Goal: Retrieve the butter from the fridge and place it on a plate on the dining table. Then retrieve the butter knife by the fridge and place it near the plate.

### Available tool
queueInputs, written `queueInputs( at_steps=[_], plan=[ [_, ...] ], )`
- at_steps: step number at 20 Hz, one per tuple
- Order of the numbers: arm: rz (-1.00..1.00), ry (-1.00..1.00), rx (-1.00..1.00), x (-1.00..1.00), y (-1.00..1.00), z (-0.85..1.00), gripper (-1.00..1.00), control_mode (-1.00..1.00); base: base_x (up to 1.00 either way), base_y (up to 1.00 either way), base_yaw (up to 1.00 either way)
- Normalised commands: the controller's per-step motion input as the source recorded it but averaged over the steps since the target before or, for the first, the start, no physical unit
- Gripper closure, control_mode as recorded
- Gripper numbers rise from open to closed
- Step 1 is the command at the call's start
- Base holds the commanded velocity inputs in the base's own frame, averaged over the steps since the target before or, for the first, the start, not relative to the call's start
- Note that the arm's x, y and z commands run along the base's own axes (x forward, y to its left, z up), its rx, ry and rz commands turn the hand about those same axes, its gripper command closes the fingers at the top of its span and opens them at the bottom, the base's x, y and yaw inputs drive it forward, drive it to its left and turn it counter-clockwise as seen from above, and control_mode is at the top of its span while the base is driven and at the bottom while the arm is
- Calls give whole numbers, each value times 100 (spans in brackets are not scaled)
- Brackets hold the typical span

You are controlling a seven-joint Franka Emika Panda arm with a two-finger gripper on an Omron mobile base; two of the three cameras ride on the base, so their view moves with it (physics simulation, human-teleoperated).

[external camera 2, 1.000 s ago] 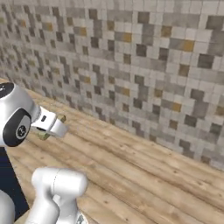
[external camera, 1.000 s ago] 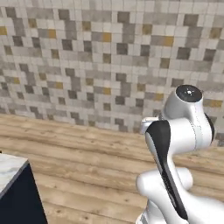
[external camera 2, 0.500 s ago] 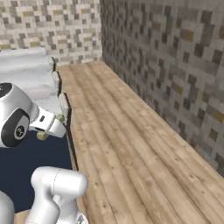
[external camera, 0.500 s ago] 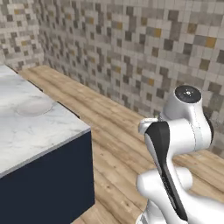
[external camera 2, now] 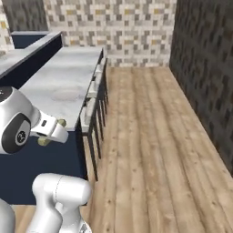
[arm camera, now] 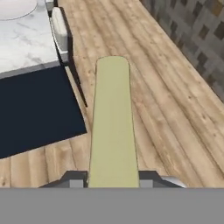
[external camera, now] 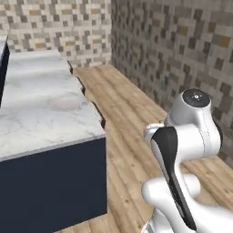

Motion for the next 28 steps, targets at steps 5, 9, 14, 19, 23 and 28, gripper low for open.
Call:
queueInputs(
  at_steps=[5,9,14,19,23,28],
  plan=[
    [0,0,0,0,0,0,100,100,84,-91,55],
    [0,0,0,0,0,0,100,100,79,-88,57],
    [0,0,0,0,0,0,100,100,51,-67,67],
    [0,0,0,0,0,0,100,100,23,-71,72],
    [0,0,0,0,0,0,100,100,0,-84,69],
    [0,0,0,0,0,0,100,100,0,-96,60]
  ],
)
